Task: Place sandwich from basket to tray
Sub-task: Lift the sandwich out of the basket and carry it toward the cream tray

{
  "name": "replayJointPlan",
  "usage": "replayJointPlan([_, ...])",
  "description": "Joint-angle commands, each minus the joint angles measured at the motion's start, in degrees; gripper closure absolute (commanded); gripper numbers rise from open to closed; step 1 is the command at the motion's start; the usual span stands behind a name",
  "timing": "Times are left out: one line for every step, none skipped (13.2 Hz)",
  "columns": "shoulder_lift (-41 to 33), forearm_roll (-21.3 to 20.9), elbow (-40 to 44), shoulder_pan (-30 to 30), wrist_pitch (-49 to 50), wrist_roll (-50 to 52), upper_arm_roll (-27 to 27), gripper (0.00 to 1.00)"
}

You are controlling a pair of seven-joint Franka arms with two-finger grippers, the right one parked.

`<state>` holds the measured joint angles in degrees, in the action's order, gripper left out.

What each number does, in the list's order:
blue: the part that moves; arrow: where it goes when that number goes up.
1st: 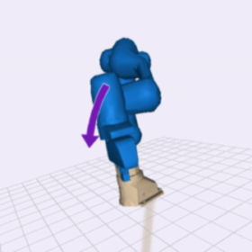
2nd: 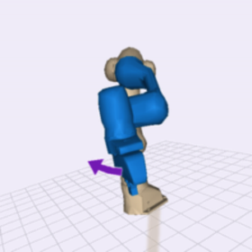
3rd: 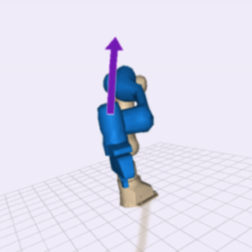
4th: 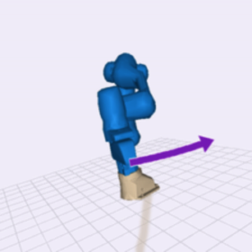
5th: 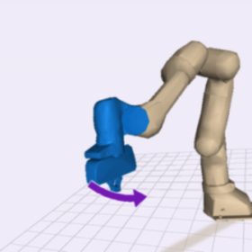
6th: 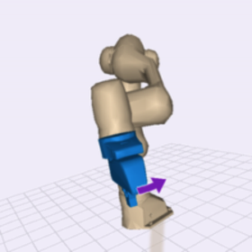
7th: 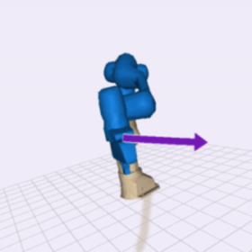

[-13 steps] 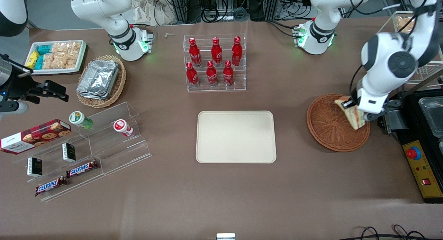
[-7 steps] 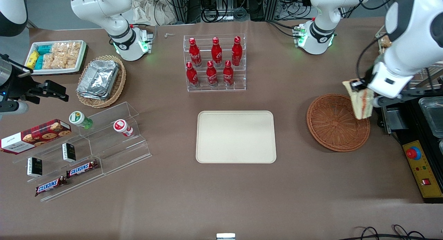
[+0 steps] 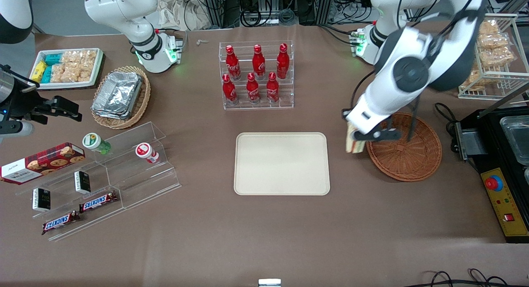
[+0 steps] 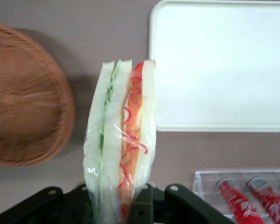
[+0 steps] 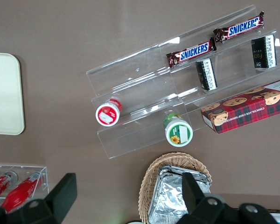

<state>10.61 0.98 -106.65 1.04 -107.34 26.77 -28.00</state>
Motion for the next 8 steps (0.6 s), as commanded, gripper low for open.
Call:
replayJointPlan([9.4, -5.34, 1.53, -4.01, -8.73, 7.3, -0.21, 1.0])
replayJointPlan([12.48, -9.37, 1.71, -6.11, -11.29, 11.16, -0.21, 1.0])
replayJointPlan([15.29, -13.68, 1.97, -6.83, -13.66, 14.77, -0.21, 0.99])
replayJointPlan([17.58, -16.94, 2.32, -7.27, -16.56, 18.28, -0.21, 0.99])
replayJointPlan([19.35, -19.58, 2.41, -7.89, -19.02, 20.67, -0.21, 0.98])
replayJointPlan([20.58, -21.18, 2.41, -7.89, -20.44, 21.39, -0.21, 0.98])
replayJointPlan([21.46, -21.8, 2.67, -7.98, -20.8, 21.48, -0.21, 0.98])
replayJointPlan([21.91, -22.07, 2.85, -8.07, -20.89, 21.39, -0.21, 0.97])
